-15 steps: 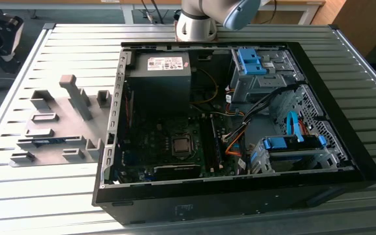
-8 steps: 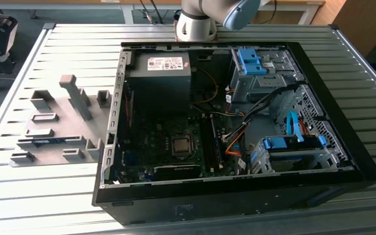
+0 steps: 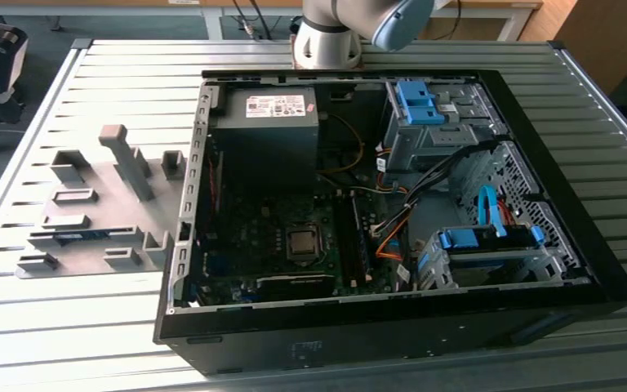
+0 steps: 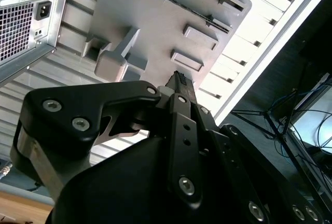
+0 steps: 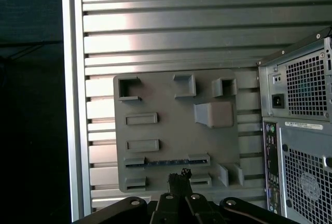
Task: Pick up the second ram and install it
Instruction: 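Pick up the second ram and move it above second insertion slot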
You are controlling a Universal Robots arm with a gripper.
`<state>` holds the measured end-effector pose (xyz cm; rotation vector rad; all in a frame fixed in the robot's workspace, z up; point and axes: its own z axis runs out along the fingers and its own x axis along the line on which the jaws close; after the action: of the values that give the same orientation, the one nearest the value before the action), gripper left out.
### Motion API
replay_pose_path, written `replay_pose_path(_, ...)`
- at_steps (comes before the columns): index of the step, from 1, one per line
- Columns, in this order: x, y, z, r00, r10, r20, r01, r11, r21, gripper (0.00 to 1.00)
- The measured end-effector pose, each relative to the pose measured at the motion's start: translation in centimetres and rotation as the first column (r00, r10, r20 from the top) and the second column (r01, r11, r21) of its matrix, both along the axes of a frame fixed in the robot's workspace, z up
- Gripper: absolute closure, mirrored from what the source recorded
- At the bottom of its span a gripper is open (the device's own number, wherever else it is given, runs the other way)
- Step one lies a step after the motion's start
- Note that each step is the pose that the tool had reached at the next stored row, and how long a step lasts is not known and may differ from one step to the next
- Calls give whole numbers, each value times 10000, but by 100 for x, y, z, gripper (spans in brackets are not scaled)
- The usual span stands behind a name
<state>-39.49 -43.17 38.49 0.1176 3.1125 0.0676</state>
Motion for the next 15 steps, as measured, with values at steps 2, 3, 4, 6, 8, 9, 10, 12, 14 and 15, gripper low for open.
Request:
replay_pose_path(2, -1, 0, 0, 10000, 0, 0, 0, 10000, 0, 89)
replay_pose_path(3, -1, 0, 0, 10000, 1, 1, -1, 10000, 1, 89)
replay_pose_path(4, -1, 0, 0, 10000, 9, 1, -9, 10000, 0, 89)
replay_pose_path(6, -1, 0, 0, 10000, 52, 0, -52, 10000, 0, 89)
replay_pose_path(8, -2, 0, 0, 9999, 138, 0, -138, 9999, 0, 89)
replay_pose_path(9, -2, 0, 0, 9998, 198, 0, -198, 9998, 0, 89)
replay_pose_path(10, -2, 0, 0, 9996, 266, 0, -266, 9996, 0, 89)
replay_pose_path(12, -2, 0, 0, 9990, 446, 0, -446, 9990, 0, 89)
replay_pose_path(14, -2, 0, -1, 9976, 688, 0, -688, 9976, 1, 89)
replay_pose_path(15, -1, 0, -1, 9964, 846, 1, -846, 9964, 0, 89)
